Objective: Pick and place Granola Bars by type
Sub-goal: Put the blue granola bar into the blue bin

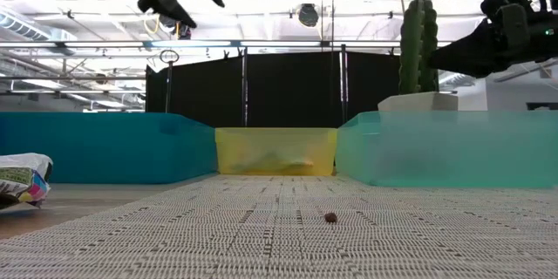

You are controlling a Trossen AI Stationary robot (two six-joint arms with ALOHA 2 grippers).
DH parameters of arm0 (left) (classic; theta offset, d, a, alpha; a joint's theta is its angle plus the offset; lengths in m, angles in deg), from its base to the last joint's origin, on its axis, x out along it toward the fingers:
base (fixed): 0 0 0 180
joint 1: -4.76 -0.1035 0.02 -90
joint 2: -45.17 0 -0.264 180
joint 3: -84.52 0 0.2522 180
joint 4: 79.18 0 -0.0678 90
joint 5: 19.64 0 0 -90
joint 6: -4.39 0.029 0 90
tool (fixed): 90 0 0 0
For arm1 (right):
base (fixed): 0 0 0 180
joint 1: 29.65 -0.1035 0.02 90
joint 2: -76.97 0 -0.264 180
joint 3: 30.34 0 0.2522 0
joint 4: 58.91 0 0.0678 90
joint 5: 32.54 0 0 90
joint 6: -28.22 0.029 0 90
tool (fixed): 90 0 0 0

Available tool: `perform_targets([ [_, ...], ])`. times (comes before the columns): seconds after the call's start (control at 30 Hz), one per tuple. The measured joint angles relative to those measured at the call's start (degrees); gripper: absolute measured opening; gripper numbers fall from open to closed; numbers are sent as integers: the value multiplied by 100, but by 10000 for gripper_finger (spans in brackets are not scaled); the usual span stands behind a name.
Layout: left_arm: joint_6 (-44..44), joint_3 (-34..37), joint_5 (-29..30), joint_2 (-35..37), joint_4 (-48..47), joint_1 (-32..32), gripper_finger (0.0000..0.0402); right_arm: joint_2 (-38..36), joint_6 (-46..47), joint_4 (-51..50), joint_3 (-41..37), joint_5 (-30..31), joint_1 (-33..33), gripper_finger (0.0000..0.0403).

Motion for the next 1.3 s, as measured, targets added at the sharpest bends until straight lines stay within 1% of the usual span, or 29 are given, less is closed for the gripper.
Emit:
perform_targets([
  [0.13, 629, 3, -233, -110, -421, -302, 381, 2, 0, 0, 0, -1, 0, 222],
  [0.33, 2250, 2, -534, -193, -885, -740, 381, 4, 2, 0, 0, -2, 0, 222],
  [0.43, 3017, -2, -669, -244, -906, -1030, 381, 4, 2, 11, 0, -2, 0, 222],
  [0.53, 3770, 0, -979, -357, -917, -1391, 381, 7, 2, 43, 0, -1, 0, 222],
  [0.67, 4500, -1, -1276, -629, -875, -1815, 381, 7, 0, 84, -2, 4, 0, 222],
  [0.87, 4908, 0, -1563, -1192, -766, -2268, 381, 7, 2, 287, -16, 9, 0, 222],
  [1.07, 5052, 0, -1593, -1706, -549, -2400, 381, 7, 2, 387, -22, 11, 0, 222],
  [1.17, 5051, 0, -1729, -1957, -584, -2491, 381, 7, 2, 396, -22, 11, 0, 222],
  [1.3, 5036, 0, -1765, -2270, -725, -2566, 381, 7, 2, 405, -22, 11, 0, 222],
])
